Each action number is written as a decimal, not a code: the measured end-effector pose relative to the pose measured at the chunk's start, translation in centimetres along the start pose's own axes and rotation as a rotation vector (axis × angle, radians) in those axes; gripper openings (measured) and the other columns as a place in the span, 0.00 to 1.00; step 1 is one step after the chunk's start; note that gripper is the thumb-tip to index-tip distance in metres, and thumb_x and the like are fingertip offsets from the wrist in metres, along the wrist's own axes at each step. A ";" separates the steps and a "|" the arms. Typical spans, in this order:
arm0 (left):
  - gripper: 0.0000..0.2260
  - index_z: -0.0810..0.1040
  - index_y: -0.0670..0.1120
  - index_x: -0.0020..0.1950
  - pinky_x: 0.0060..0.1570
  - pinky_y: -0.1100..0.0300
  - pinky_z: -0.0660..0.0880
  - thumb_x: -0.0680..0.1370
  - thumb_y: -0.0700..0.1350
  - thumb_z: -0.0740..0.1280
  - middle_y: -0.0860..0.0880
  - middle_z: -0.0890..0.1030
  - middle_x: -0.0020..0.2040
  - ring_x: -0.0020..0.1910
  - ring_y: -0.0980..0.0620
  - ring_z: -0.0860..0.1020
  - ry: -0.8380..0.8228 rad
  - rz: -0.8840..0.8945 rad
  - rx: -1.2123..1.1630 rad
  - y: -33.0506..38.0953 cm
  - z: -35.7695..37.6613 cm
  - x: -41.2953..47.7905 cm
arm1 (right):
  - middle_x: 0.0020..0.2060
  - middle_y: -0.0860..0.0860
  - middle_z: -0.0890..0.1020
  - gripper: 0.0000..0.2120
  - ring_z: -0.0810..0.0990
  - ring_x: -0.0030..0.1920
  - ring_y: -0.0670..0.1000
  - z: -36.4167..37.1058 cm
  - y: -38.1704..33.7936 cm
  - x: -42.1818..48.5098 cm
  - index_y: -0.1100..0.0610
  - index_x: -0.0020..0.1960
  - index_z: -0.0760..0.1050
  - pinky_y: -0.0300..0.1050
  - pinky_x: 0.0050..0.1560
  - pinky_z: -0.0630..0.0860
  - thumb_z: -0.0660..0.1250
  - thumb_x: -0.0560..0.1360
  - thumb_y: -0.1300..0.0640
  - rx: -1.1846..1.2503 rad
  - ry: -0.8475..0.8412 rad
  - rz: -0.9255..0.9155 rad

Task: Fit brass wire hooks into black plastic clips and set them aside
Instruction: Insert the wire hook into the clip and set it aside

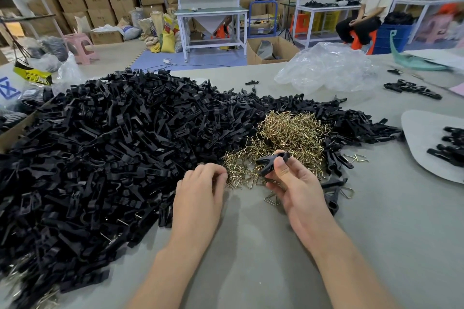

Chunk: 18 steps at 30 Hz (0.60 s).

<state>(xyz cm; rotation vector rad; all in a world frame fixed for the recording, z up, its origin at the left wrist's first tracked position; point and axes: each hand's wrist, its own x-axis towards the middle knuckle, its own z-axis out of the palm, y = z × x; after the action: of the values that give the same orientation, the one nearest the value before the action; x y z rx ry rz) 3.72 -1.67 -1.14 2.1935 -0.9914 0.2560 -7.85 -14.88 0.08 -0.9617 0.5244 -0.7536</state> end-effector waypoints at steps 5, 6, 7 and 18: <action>0.06 0.81 0.61 0.46 0.41 0.71 0.71 0.79 0.50 0.69 0.56 0.78 0.43 0.42 0.60 0.76 0.092 -0.258 -0.521 0.5 -1.0 0.6 | 0.46 0.53 0.86 0.16 0.82 0.42 0.48 0.0 -0.2 -0.2 0.59 0.55 0.80 0.41 0.42 0.80 0.71 0.69 0.54 0.019 -0.056 0.044; 0.05 0.81 0.61 0.46 0.37 0.69 0.72 0.79 0.50 0.69 0.54 0.80 0.40 0.37 0.60 0.76 0.078 -0.311 -0.601 0.4 -1.2 0.8 | 0.45 0.53 0.86 0.16 0.82 0.42 0.48 0.0 -0.2 -0.2 0.59 0.55 0.80 0.41 0.43 0.80 0.71 0.69 0.54 0.022 -0.071 0.054; 0.05 0.81 0.59 0.46 0.33 0.68 0.73 0.80 0.49 0.68 0.53 0.81 0.37 0.34 0.59 0.76 0.054 -0.358 -0.669 0.4 -1.3 0.9 | 0.45 0.53 0.86 0.16 0.82 0.42 0.49 0.1 -0.2 -0.2 0.60 0.54 0.80 0.42 0.44 0.80 0.71 0.69 0.54 0.029 -0.082 0.062; 0.02 0.80 0.41 0.47 0.35 0.64 0.78 0.78 0.37 0.68 0.47 0.80 0.36 0.32 0.55 0.78 -0.117 -0.666 -1.380 2.3 -1.3 1.1 | 0.50 0.58 0.85 0.09 0.85 0.48 0.51 0.5 -0.2 -0.5 0.58 0.50 0.82 0.41 0.48 0.83 0.69 0.71 0.59 0.184 -0.162 0.080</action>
<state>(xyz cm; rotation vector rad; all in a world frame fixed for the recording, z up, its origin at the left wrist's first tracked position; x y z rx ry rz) 2.94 -2.43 1.49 1.0974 -0.2165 -0.6868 -7.89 -14.33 0.56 -0.8170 0.3436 -0.6340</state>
